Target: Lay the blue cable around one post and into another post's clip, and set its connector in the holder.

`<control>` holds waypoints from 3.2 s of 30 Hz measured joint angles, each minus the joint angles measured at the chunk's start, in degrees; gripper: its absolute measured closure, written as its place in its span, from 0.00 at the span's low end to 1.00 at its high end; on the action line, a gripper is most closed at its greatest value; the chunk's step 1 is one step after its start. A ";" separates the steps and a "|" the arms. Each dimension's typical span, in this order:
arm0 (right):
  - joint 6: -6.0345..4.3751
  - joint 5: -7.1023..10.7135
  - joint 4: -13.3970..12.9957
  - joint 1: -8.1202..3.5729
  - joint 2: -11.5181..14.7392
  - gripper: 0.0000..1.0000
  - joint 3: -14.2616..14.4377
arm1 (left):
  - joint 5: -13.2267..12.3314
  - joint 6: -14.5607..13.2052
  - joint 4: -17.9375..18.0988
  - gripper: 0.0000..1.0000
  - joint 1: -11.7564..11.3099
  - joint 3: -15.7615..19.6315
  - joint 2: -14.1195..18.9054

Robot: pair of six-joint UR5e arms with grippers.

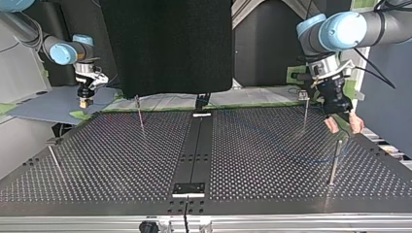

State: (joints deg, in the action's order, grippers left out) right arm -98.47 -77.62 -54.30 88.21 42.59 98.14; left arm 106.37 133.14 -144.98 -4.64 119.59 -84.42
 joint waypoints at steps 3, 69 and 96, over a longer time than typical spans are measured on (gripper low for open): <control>0.01 0.00 -0.02 0.00 0.00 1.00 0.00 | -1.74 0.52 0.19 0.00 -1.74 -0.48 -0.08; 0.17 -0.22 0.22 0.54 -0.03 1.00 0.00 | -6.85 9.48 3.38 0.00 -6.74 -15.18 -11.44; -0.61 -3.23 3.12 -0.99 5.30 1.00 2.74 | -8.56 9.32 3.64 0.00 -7.64 -15.12 -14.04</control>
State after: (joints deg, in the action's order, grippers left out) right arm -99.08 -80.85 -51.18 87.22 47.89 100.88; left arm 97.81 142.46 -141.34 -12.28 104.47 -98.46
